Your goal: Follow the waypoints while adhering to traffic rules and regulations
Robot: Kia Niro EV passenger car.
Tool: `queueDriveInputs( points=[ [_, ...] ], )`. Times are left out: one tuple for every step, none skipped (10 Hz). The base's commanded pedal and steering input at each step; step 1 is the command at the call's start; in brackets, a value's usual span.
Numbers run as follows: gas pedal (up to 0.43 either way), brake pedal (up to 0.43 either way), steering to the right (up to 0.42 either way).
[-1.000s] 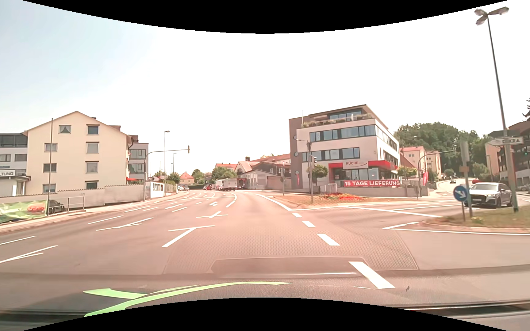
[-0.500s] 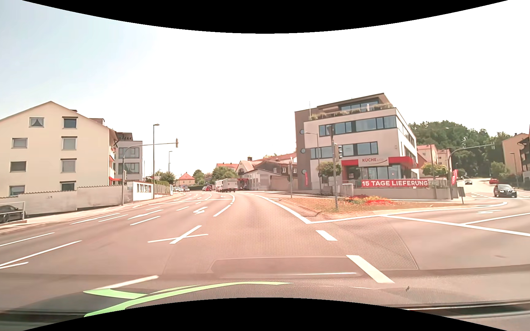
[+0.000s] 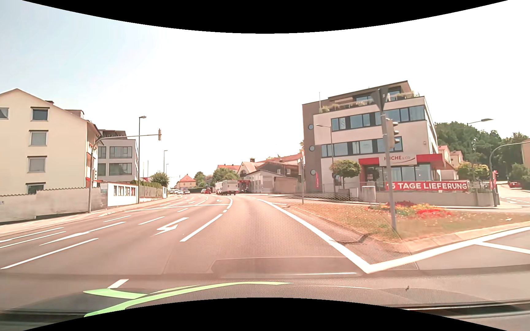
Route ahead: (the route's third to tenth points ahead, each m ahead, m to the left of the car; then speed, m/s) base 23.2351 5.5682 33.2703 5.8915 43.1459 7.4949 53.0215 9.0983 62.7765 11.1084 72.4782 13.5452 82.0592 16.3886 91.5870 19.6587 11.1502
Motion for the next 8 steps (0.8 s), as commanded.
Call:
queueDriveInputs(
  points=[
    [0.028,0.0,-0.011],
    [0.0,0.0,-0.011],
    [0.0,0.0,-0.012],
    [0.0,0.0,-0.012],
    [0.0,0.0,-0.012],
    [0.0,0.0,-0.013],
    [0.0,0.0,-0.013],
    [0.0,0.0,-0.013]
  ],
)
